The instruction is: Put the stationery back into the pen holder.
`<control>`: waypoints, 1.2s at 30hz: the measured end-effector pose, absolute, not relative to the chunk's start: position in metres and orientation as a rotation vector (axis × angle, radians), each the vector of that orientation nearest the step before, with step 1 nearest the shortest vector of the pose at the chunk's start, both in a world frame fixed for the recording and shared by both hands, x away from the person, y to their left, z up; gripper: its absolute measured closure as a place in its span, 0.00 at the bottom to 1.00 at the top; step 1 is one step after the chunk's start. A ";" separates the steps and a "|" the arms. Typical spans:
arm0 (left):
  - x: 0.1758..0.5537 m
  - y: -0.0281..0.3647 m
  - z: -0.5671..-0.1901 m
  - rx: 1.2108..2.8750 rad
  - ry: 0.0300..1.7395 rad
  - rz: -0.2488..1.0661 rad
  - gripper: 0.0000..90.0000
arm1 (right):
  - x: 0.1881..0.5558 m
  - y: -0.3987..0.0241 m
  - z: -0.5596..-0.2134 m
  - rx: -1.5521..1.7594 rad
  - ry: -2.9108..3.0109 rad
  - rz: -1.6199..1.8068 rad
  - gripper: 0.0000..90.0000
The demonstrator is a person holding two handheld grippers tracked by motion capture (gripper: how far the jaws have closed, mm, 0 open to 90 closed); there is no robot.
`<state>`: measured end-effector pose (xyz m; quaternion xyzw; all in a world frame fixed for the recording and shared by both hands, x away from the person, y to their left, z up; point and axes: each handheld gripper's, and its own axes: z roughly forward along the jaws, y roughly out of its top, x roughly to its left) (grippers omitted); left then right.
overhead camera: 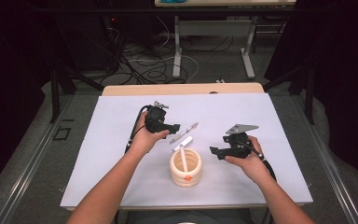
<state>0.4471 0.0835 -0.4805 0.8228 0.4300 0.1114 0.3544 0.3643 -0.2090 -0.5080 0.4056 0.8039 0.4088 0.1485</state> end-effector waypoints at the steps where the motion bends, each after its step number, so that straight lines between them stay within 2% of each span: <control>1: 0.448 0.083 -0.482 2.132 1.109 0.291 0.29 | 0.364 -0.209 -0.508 1.166 2.313 1.175 0.30; 9: 0.456 0.079 -0.492 2.182 1.118 0.319 0.33 | 0.365 -0.211 -0.510 1.179 2.312 1.174 0.30; 18: 0.460 0.070 -0.501 2.278 1.069 0.348 0.46 | 0.365 -0.210 -0.511 1.173 2.319 1.171 0.30; 36: 0.464 0.056 -0.519 2.412 1.016 0.246 0.63 | 0.366 -0.210 -0.514 1.202 2.332 1.166 0.29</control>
